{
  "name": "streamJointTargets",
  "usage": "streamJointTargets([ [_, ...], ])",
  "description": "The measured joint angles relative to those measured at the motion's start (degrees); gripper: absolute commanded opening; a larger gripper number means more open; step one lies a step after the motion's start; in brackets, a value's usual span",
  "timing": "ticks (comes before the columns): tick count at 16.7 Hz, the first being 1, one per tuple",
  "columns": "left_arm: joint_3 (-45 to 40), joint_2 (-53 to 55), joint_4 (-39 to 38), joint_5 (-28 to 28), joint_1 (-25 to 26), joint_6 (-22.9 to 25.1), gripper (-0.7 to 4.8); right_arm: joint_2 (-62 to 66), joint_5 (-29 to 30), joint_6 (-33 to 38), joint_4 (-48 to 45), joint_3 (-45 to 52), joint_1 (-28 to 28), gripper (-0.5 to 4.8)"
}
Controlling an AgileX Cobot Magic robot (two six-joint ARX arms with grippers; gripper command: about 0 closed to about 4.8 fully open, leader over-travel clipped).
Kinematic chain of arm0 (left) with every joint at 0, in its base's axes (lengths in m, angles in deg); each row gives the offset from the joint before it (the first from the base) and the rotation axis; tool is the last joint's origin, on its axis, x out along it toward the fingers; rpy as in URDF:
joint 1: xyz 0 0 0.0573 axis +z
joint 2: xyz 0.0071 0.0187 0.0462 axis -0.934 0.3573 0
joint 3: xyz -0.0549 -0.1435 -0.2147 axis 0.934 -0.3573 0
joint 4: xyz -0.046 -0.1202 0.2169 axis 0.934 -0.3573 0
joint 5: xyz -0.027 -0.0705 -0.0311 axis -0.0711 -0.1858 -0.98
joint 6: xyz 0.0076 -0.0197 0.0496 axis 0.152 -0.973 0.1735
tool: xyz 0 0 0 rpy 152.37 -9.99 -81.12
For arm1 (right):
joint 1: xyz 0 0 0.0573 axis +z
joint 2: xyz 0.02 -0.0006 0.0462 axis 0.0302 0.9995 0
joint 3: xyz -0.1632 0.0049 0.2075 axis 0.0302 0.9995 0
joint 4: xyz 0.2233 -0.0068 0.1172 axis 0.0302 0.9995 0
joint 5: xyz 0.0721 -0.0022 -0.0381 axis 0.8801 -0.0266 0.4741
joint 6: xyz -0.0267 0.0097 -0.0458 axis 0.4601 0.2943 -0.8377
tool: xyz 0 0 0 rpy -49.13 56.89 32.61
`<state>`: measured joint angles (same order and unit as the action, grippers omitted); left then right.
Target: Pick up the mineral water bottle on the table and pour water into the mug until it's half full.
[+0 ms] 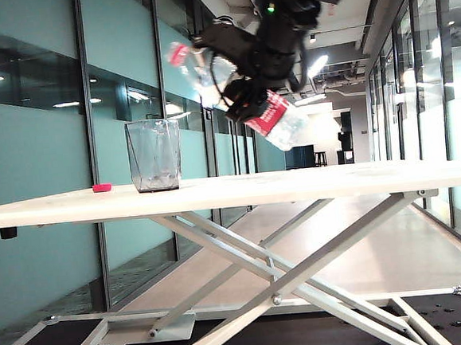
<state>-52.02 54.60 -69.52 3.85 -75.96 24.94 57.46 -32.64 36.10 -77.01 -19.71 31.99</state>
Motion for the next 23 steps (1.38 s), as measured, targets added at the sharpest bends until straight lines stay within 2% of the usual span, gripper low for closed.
streamJointTargets([
  [5,0.0,0.0,0.0,0.0,0.0,0.0,-0.05,3.2,-6.2,-3.9,1.5,-2.6,0.9,1.70],
  [9,0.0,0.0,-0.1,0.0,0.0,0.0,-0.05,5.5,-8.0,-8.3,3.0,-3.4,2.3,1.70],
  [13,0.0,0.0,-0.1,0.0,0.0,0.0,-0.05,5.5,-13.2,-14.3,2.5,-3.6,3.4,1.70],
  [23,0.0,0.0,-0.1,0.0,0.0,0.0,-0.05,5.6,-20.3,-25.4,-1.8,-3.6,4.1,1.70],
])
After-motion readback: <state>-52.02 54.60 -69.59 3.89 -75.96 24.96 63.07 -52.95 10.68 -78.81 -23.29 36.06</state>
